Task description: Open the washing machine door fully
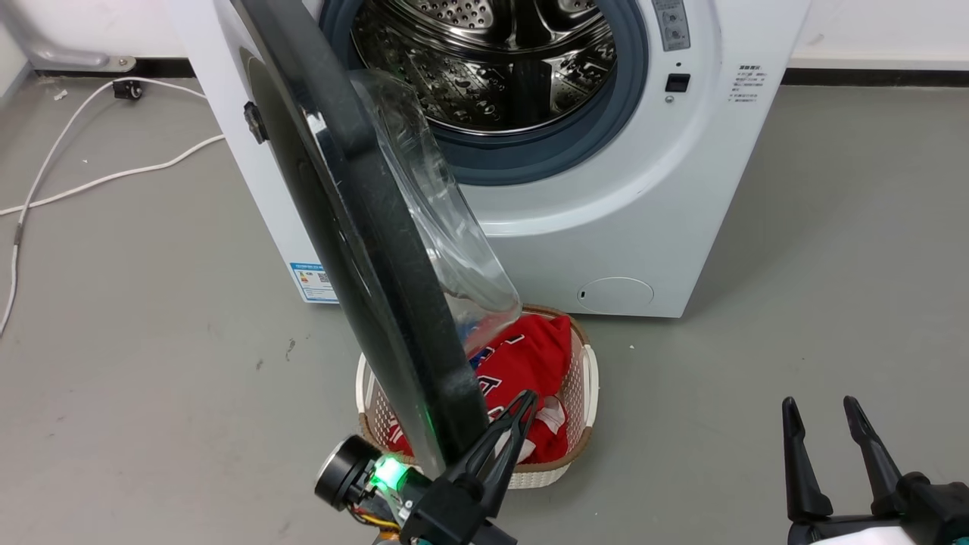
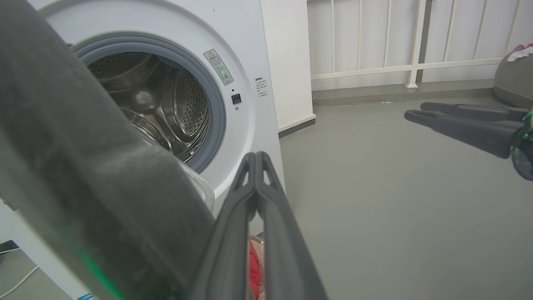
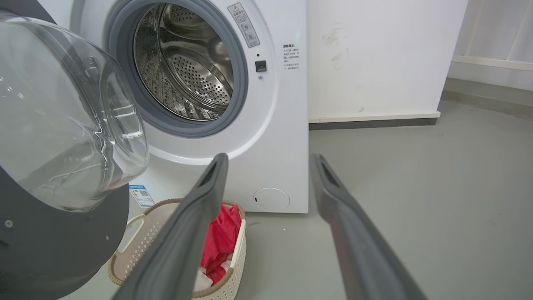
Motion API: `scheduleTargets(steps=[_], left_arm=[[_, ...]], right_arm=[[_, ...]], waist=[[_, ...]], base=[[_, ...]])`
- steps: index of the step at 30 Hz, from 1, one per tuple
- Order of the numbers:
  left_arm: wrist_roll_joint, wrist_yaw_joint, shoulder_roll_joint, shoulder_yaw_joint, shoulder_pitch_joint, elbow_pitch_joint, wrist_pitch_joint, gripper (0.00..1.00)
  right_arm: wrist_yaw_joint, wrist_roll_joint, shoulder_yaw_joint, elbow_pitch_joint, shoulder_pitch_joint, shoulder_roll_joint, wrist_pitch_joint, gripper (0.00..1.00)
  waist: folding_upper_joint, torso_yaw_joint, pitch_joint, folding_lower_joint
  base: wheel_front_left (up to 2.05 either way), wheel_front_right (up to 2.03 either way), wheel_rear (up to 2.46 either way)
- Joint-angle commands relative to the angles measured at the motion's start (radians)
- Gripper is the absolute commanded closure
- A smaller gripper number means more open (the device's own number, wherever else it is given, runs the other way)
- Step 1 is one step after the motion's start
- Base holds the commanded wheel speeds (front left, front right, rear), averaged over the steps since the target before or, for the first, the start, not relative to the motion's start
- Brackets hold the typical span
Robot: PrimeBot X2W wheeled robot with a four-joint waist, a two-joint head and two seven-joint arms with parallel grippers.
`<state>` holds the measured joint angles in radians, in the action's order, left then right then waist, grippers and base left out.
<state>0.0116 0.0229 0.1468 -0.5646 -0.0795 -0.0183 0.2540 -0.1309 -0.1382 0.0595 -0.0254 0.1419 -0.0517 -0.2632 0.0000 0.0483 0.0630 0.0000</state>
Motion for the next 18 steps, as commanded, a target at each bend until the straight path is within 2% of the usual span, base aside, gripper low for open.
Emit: scheduleTargets(steps=[1, 11, 18], left_arm=[[0.007, 0.017, 0.018, 0.029, 0.012, -0.015, -0.001, 1.00], [0.035, 0.058, 0.051, 0.080, 0.043, -0.010, 0.001, 1.00], [0.057, 0.104, 0.078, 0.133, 0.066, 0.011, -0.002, 1.00]], right_arm=[[0.000, 0.001, 0.000, -0.002, -0.006, 0.003, -0.002, 0.00], [0.000, -0.006, 0.004, -0.009, 0.002, 0.003, -0.002, 0.00], [0.000, -0.006, 0.008, -0.011, 0.005, 0.003, -0.002, 0.00]], waist=[[0.0000, 0.004, 0.001, 0.0000], [0.0000, 0.049, 0.003, 0.0000], [0.0000, 0.099, 0.013, 0.0000]], base=[[0.00, 0.00, 0.00], [0.00, 0.00, 0.00], [0.00, 0.00, 0.00]])
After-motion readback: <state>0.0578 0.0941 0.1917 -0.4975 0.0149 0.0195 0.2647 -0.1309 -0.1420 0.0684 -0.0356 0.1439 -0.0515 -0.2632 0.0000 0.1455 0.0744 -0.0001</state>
